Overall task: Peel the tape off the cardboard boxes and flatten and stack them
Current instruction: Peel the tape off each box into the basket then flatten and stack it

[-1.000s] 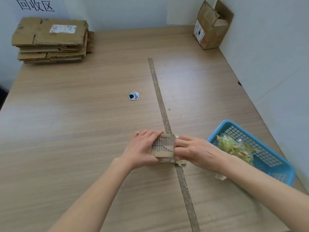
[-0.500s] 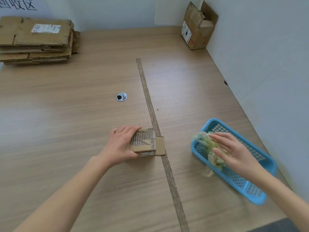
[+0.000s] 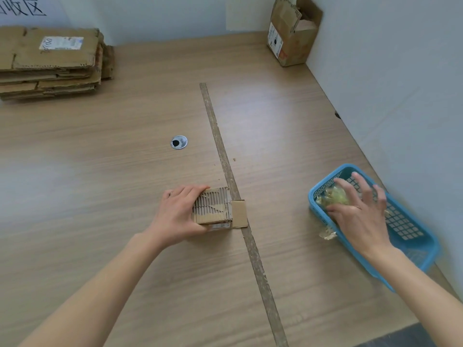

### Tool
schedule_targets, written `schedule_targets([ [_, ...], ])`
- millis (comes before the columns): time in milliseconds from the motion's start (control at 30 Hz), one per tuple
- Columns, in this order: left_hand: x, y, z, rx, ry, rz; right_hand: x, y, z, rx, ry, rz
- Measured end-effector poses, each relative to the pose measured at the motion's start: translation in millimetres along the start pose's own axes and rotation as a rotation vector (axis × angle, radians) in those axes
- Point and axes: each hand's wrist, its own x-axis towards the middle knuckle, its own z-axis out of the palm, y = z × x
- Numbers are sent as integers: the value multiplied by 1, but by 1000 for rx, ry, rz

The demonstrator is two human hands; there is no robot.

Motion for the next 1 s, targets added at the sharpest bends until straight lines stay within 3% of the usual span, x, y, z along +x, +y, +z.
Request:
schedule_targets([
  [167, 0, 0, 2, 3, 17, 8, 7, 0, -3, 99, -266, 32],
  [333, 0, -1, 2, -2, 20, 1, 16, 6, -13, 138, -416, 70],
  [433, -1, 1, 2, -2, 4, -2, 20, 11, -23, 362, -378, 169],
  [500, -1, 1, 1, -4, -4, -12, 22, 10, -29, 367, -290, 191],
  [633, 0, 5, -1, 10, -9, -37, 28, -34, -44, 392, -51, 94],
  [733, -1, 16, -10, -80, -99, -38, 40, -108, -55, 570, -209, -190],
  [800, -1, 21, -21, -314, -160, -113, 48, -154, -51, 567, -290, -321],
  [900, -3, 16, -35, -681, -183, -202, 51, -189, -41, 504, -289, -305],
  [1000, -6, 7, -40, -688, -218, -145, 44, -195, -34, 534, -197, -249],
])
